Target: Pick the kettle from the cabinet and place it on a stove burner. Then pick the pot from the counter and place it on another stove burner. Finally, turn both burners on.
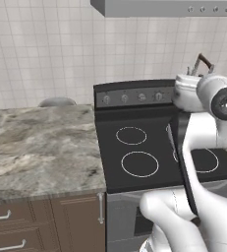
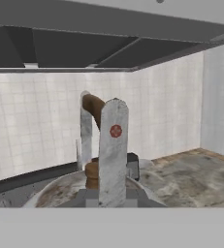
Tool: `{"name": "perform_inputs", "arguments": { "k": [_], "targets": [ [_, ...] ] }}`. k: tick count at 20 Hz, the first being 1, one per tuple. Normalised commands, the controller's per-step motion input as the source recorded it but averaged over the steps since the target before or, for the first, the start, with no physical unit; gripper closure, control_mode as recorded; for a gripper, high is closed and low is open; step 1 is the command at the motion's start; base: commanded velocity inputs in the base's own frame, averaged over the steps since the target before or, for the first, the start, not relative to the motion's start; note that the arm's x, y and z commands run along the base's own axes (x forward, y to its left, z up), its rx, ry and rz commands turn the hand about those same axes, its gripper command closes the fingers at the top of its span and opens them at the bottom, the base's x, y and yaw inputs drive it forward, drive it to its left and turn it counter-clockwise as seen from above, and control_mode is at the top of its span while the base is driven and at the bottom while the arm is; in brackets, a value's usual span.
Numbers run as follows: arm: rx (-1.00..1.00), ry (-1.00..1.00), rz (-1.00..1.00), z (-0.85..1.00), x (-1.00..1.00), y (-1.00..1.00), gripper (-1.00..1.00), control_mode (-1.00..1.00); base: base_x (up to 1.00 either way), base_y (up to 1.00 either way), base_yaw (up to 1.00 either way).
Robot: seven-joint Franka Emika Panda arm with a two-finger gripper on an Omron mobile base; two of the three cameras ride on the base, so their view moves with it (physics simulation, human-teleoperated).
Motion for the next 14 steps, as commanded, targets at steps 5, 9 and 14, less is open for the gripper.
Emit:
{"name": "perform_inputs", "arguments": {
  "k": [5, 9, 14],
  "targets": [
    [-0.06, 0.00, -0.07, -0.37, 0.05, -0.12, 1.00, -1.00, 0.00, 0.00, 0.00],
    [-0.03, 0.00, -0.11, -0.33, 0.09, -0.10, 1.00, -1.00, 0.00, 0.00, 0.00],
    [-0.01, 0.00, -0.14, -0.29, 0.07, -0.12, 1.00, -1.00, 0.00, 0.00, 0.00]
  ]
}}
